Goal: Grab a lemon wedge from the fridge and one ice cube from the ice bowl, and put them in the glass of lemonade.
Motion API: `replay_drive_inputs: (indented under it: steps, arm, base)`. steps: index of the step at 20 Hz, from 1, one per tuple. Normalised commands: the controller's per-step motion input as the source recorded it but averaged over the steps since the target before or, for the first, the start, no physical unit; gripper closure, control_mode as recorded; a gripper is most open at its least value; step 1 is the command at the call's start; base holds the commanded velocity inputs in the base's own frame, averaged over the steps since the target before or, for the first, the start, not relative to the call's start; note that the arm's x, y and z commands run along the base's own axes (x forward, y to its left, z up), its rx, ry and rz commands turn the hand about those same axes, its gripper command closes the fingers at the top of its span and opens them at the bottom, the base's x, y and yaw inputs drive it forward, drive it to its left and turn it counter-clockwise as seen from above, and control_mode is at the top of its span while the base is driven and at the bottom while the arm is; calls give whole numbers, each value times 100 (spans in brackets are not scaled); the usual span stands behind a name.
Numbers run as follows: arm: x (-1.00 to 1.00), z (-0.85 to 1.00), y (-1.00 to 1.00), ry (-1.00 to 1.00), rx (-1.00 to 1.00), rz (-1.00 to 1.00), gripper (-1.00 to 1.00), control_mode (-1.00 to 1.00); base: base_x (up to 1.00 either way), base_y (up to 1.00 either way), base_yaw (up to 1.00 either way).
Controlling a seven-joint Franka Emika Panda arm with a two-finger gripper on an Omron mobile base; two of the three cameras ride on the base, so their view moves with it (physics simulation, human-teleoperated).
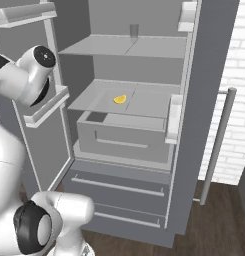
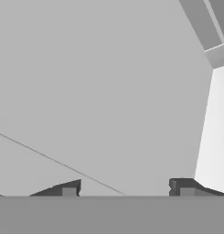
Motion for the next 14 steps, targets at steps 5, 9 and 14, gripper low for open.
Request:
replay_drive_inputs:
  steps: [5, 9, 14]
  arm:
    - [1, 3, 39, 4, -2, 0, -100, -100]
    - [-4, 0, -28, 1, -4, -3, -100, -100]
    - [-7, 9, -85, -4, 0, -14, -100, -100]
  base:
    - [0, 0, 0]
    - [0, 0, 0]
    - [0, 0, 0]
